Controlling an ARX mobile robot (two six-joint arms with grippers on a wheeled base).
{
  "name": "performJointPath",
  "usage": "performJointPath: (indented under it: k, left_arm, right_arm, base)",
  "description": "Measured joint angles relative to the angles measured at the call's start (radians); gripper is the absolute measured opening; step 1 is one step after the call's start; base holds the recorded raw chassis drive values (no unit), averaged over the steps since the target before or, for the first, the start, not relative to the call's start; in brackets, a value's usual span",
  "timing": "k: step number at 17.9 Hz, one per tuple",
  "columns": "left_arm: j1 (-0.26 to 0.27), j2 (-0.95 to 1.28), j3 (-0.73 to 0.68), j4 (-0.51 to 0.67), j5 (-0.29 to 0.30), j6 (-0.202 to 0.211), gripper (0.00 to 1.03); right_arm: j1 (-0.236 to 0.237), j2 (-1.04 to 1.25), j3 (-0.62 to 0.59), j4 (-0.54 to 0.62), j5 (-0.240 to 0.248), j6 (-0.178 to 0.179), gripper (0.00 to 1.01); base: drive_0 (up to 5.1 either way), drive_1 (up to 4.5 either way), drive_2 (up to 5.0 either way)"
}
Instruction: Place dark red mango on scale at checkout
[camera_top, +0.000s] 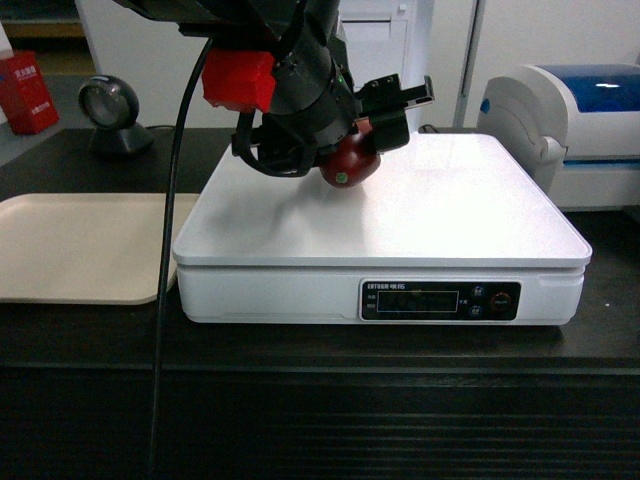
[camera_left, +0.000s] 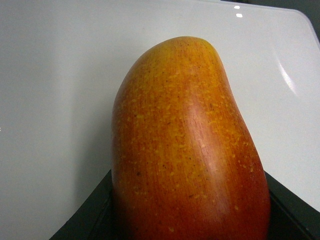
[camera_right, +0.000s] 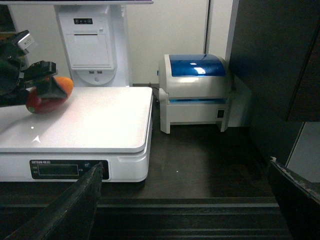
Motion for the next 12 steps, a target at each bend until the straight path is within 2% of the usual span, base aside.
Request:
performJointPath:
  k: [2,3,7,9,11,12]
  left_arm:
    - [-0.022,0.039,0.036,-0.018,-0.019,-0.015,0.6]
    - [-0.033,0.046,0.041,-0.028,-0.021,-0.018,0.76]
    - [-0.034,0.046,0.04,-0.011,-0.007,-0.018,1.0]
    - [-0.034,0.037,0.029,0.032,-0.006,-0.01,0.98]
    - [-0.034,0.015,0.003,0.092,-0.031,0.016,0.98]
    - [-0.034,-0.005,-0.016,0.14,-0.043,0.044,0.98]
  right_arm:
    - [0.0,0.0,0.0,0.0,0.0,0.0,0.98]
    - [0.0,0.0,0.0,0.0,0.0,0.0,0.98]
    - [0.0,0.0,0.0,0.0,0.0,0.0,0.98]
    - [0.0,0.0,0.0,0.0,0.0,0.0,0.98]
    - [0.0,0.0,0.0,0.0,0.0,0.0,0.98]
    - [0.0,0.0,0.0,0.0,0.0,0.0,0.98]
  base:
    - [0.0,0.0,0.0]
    - [0.0,0.0,0.0]
    - [0.0,0.0,0.0]
    - [0.0,0.0,0.0]
    - [0.0,0.0,0.0]
    - [0.0,0.0,0.0]
